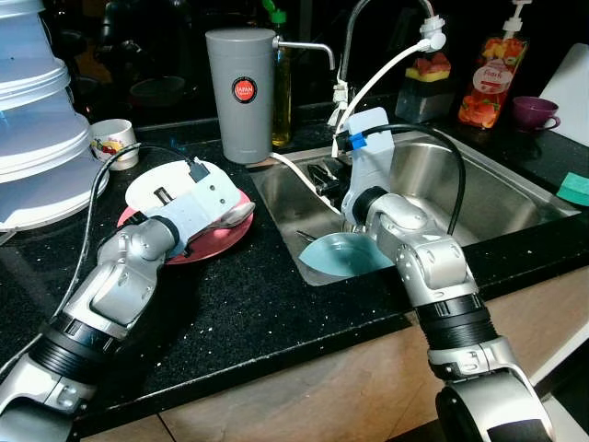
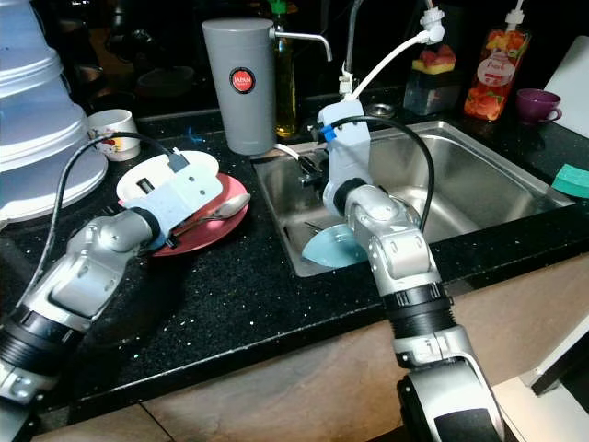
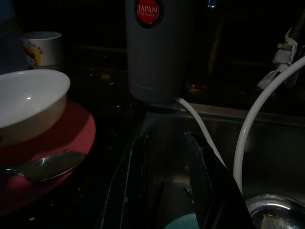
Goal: Kitchen organization
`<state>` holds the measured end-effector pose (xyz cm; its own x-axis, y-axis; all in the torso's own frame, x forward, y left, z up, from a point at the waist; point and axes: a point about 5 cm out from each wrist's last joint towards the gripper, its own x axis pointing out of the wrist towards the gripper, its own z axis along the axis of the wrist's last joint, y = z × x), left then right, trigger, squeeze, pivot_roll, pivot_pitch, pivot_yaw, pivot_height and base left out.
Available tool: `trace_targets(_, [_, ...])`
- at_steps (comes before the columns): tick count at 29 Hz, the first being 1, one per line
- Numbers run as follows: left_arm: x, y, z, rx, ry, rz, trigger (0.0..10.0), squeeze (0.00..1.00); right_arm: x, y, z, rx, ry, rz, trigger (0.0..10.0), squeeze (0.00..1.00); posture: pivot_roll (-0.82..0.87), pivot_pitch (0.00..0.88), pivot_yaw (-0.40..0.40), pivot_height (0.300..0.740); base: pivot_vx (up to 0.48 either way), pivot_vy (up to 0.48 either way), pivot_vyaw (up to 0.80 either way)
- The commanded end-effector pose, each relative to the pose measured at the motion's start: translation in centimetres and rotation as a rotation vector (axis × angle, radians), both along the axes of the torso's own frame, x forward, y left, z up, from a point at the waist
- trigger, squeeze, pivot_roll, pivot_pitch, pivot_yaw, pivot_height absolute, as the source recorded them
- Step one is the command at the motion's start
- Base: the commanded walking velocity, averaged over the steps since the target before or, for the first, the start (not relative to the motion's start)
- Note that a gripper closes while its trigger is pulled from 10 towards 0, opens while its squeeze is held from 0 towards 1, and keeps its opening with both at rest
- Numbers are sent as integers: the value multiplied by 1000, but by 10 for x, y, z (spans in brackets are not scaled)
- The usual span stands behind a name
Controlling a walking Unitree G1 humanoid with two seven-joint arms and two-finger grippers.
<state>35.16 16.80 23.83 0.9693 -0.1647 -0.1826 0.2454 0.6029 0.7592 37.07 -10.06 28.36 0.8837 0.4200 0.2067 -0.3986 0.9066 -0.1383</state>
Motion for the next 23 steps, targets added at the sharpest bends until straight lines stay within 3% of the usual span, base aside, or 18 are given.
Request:
trace_targets(1, [1,1,7,2,-32,10,0,0,-1,-1,3,14,-3,1,10000,0,-31,26,32,740,0,0,0])
trace_targets(5, [1,1,15,41,-91,-5,0,0,-1,-1,5,52,4,10,10000,0,-32,29,31,740,0,0,0])
trace_targets(9, [-2,-11,29,85,-218,-123,0,0,-1,0,8,186,47,60,10000,0,-30,30,28,740,0,0,0])
trace_targets(11, [-9,-25,35,75,-270,-245,0,0,-3,2,10,248,81,121,10000,0,-30,31,28,740,0,0,0])
trace_targets(15, [-14,-34,38,99,-310,-315,0,0,-5,5,12,298,103,191,10000,0,-30,31,28,740,0,0,0])
trace_targets(17, [-18,-38,33,133,-313,-376,0,0,-11,8,16,376,116,286,10000,0,-31,34,31,740,0,0,0])
trace_targets(18, [-18,-39,31,144,-308,-387,0,0,-13,9,18,396,113,304,10000,141,-31,34,31,740,0,0,0])
trace_targets(19, [-18,-39,31,144,-308,-387,0,0,-13,9,18,396,113,304,10000,141,-31,34,31,740,0,0,0])
trace_targets(20, [-19,-40,30,154,-311,-400,0,0,-14,9,19,415,112,316,10000,710,-31,34,31,740,0,0,0])
trace_targets(21, [-20,-40,27,157,-304,-417,0,0,-14,8,21,449,113,328,10000,1000,-31,34,31,740,0,0,0])
trace_targets(23, [-21,-41,24,167,-300,-431,0,0,-15,6,23,476,112,332,10000,1000,-31,36,33,740,0,0,0])
